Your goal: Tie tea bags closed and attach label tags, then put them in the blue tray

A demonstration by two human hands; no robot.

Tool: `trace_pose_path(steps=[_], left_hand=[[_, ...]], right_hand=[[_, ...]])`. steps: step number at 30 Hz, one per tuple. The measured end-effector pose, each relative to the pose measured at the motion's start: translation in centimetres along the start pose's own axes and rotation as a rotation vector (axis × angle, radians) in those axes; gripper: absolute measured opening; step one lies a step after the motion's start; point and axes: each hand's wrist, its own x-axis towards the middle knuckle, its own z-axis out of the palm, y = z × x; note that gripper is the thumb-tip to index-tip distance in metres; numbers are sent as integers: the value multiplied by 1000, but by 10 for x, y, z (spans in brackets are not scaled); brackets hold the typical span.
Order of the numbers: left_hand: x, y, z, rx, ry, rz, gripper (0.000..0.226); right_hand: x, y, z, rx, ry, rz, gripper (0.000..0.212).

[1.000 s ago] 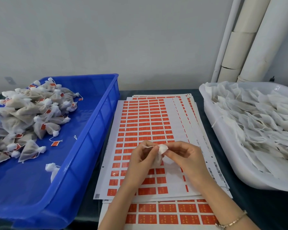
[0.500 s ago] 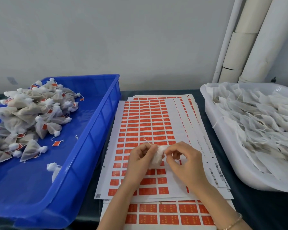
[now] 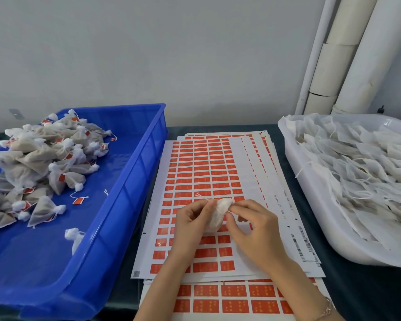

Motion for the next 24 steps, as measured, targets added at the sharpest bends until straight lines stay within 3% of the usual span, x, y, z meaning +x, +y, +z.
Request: trace_pose_path(steps=[5, 18, 24], left_hand=[[-1, 2, 1, 46, -42, 27, 15], [-2, 2, -1, 31, -71, 26, 10], [0, -2, -2, -11, -23, 4, 13]], right_hand=[[2, 2, -1, 10, -39, 43, 25], [0, 5, -5, -47, 67, -97, 20], [2, 6, -4, -9, 40, -115, 21]])
